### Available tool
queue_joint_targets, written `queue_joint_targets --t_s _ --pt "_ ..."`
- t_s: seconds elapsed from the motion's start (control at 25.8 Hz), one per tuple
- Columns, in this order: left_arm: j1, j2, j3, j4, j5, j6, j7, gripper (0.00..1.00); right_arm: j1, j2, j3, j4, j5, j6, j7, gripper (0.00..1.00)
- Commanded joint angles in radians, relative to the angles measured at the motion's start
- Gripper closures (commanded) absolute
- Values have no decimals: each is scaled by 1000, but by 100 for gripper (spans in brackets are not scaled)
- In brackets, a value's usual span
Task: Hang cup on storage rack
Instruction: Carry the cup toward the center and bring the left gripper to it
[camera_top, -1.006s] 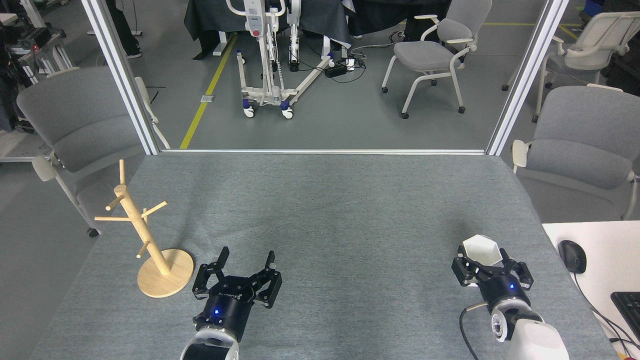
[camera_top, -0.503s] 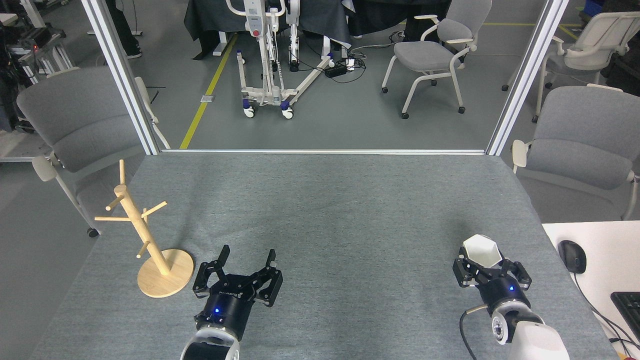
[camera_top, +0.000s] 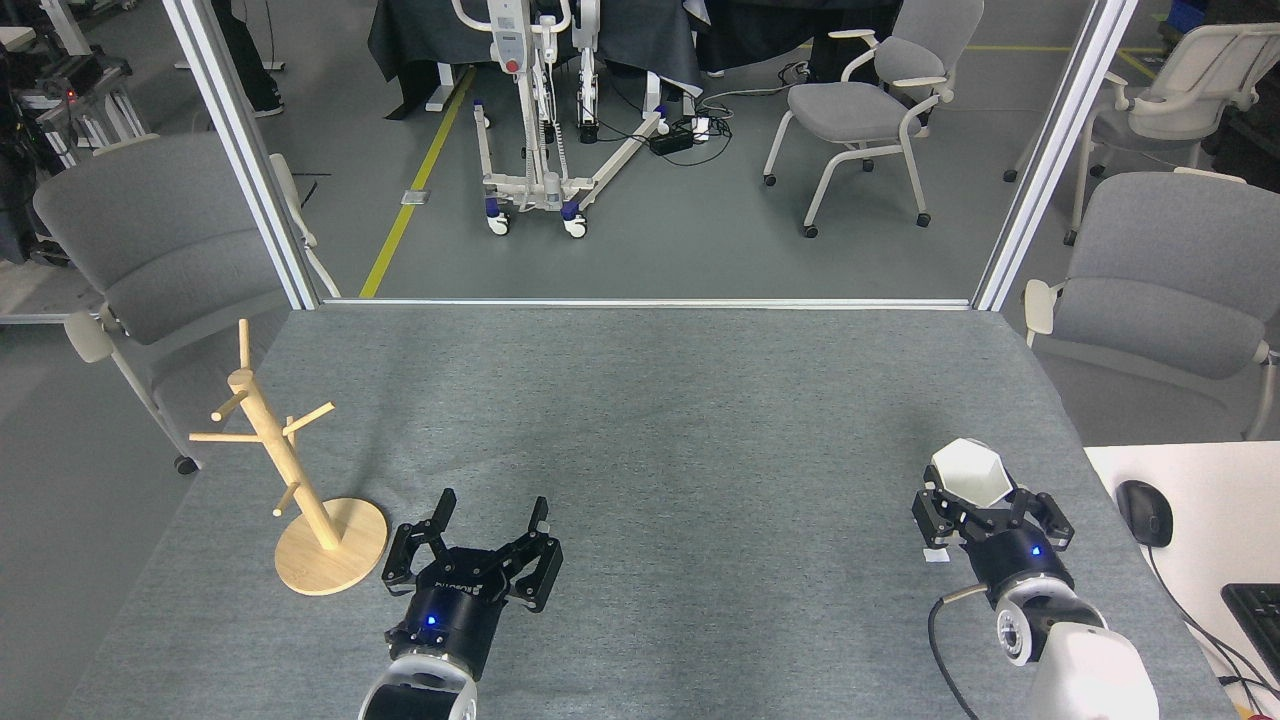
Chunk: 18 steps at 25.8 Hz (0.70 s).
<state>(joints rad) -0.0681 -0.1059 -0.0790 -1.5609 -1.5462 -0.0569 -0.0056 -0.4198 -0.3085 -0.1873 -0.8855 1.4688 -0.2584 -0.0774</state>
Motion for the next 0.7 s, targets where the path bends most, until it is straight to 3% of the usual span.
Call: queue_joint_targets --t_s 0.0,0.15,0.35,0.46,0.66 --pt "1 0 -1 -1 0 -1 -2 0 9 -37 -11 -150 -62 7 103 69" --pt "7 17 -2 -10 -3 -12 9 1 12 -41 -11 -345 -163 70 301 73" --pt "8 64 -51 -16 -29 -107 81 1 59 -30 8 -598 -165 245 399 75" --pt "-2 83 -139 -15 -89 -123 81 1 64 -23 22 -728 -165 283 534 74" --pt "-52 66 -309 35 -221 -115 55 1 59 -6 150 -842 -165 461 617 75"
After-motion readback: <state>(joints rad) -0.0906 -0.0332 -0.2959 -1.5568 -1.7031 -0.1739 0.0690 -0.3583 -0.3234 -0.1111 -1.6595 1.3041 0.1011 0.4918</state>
